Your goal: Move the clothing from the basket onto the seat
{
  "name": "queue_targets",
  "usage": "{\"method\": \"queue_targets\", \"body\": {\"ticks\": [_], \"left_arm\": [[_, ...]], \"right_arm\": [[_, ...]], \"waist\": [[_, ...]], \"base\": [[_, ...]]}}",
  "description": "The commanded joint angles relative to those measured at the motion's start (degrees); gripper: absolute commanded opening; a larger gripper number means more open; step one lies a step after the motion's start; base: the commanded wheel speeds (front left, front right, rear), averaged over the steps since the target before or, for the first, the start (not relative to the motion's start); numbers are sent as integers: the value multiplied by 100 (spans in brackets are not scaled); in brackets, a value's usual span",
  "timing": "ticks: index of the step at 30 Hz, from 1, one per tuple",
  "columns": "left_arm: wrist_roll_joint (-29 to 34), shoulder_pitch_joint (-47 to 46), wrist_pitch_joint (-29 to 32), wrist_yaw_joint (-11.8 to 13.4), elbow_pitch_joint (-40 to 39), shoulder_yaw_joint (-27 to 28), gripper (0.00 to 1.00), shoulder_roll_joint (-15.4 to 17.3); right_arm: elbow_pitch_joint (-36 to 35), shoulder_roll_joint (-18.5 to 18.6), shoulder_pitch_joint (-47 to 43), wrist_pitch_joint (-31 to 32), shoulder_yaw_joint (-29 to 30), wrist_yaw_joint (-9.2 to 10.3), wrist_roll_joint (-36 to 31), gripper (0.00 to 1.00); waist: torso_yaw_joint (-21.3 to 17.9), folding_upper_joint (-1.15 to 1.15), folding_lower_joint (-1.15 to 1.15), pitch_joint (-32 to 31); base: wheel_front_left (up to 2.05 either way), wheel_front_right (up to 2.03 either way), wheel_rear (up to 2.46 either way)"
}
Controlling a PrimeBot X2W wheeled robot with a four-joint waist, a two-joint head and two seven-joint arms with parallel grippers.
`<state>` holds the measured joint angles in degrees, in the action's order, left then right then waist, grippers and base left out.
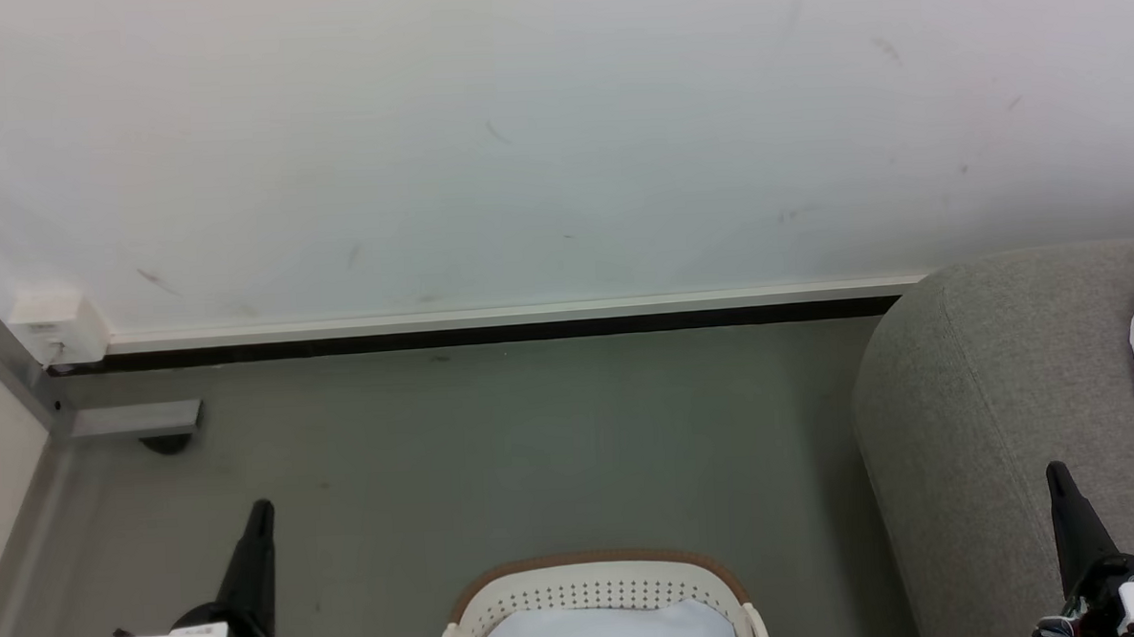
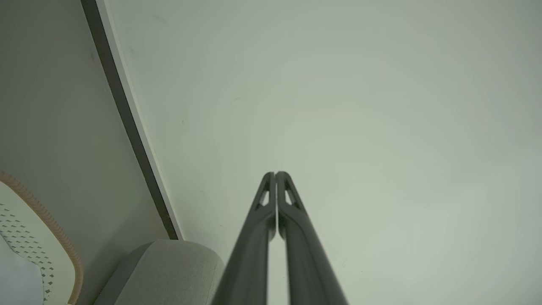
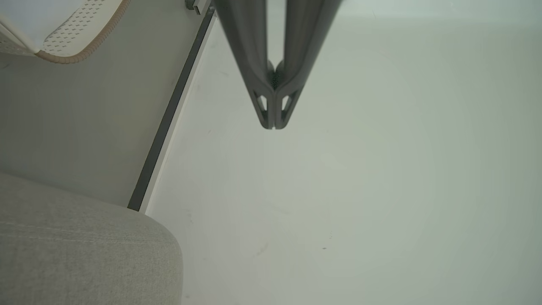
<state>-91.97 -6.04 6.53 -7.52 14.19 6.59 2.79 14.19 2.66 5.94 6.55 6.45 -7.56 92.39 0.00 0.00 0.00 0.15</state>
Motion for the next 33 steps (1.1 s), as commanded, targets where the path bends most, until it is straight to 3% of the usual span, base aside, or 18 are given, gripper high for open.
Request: {"method": "queue_targets", "body": {"ticks": [1, 33], "left_arm": [[-76, -52, 25, -13, -16, 17, 0, 9], [-78, -51, 23, -13, -17, 15, 0, 9]], "right_arm": [[-27, 41, 70, 19, 22, 14, 3, 0], [-27, 41, 69, 18, 22, 14, 4, 0]], "waist": [[0, 0, 0, 0], [0, 0, 0, 0]], "base": [[0, 0, 0], [0, 0, 0]]}}
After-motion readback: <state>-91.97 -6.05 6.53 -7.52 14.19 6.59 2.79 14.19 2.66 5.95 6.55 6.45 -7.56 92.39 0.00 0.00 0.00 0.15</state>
